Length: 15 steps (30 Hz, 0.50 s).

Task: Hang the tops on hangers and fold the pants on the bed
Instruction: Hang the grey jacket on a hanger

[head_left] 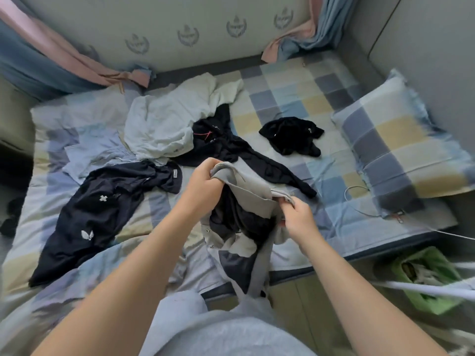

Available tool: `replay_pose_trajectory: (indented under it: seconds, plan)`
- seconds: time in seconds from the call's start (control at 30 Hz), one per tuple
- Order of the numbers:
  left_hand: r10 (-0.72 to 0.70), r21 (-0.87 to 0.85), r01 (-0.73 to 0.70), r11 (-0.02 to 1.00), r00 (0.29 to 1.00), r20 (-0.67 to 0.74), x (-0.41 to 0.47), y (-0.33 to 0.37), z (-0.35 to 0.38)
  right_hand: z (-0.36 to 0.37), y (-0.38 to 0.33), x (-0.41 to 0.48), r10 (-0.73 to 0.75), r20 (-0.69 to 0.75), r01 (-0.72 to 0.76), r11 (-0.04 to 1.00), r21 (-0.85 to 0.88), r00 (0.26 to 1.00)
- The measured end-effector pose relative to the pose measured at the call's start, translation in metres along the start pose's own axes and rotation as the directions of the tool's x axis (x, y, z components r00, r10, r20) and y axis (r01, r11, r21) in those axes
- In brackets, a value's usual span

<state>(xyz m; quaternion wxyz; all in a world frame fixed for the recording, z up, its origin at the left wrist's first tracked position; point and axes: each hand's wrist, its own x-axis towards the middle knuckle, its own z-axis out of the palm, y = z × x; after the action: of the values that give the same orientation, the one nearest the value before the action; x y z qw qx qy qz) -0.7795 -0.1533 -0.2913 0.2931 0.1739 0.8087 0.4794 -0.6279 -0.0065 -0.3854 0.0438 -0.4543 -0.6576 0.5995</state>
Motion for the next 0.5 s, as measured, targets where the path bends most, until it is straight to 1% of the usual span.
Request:
replay_pose_trajectory:
  seconds: [0.07,0.17,0.3,0.37,0.43,0.5]
  plan:
    - [0.047,-0.022,-0.049,0.999,0.996,-0.070,-0.012,0.014,-0.022,0.002,-0.017,0.000,-0.039,-0.018,0.039,0.998,0.038,0.999]
    - [0.122,-0.058,-0.133,0.989,0.979,-0.163,-0.028,0.034,-0.058,0.017,-0.058,-0.009,-0.156,-0.017,0.157,0.985,0.075,0.988]
    - [0.218,-0.119,-0.268,0.956,0.920,-0.325,-0.049,0.070,-0.102,0.042,-0.111,-0.028,-0.324,0.006,0.314,0.922,0.228,0.946]
    - [0.271,-0.137,-0.351,0.926,0.874,-0.403,-0.058,0.089,-0.123,0.054,-0.135,-0.041,-0.413,0.071,0.377,0.879,0.290,0.908]
    - [0.318,-0.151,-0.425,0.893,0.830,-0.458,-0.067,0.108,-0.144,0.064,-0.161,-0.057,-0.490,0.173,0.427,0.852,0.302,0.855]
    - [0.365,-0.145,-0.485,0.863,0.794,-0.485,-0.075,0.126,-0.167,0.076,-0.189,-0.078,-0.595,0.258,0.520,0.798,0.304,0.762]
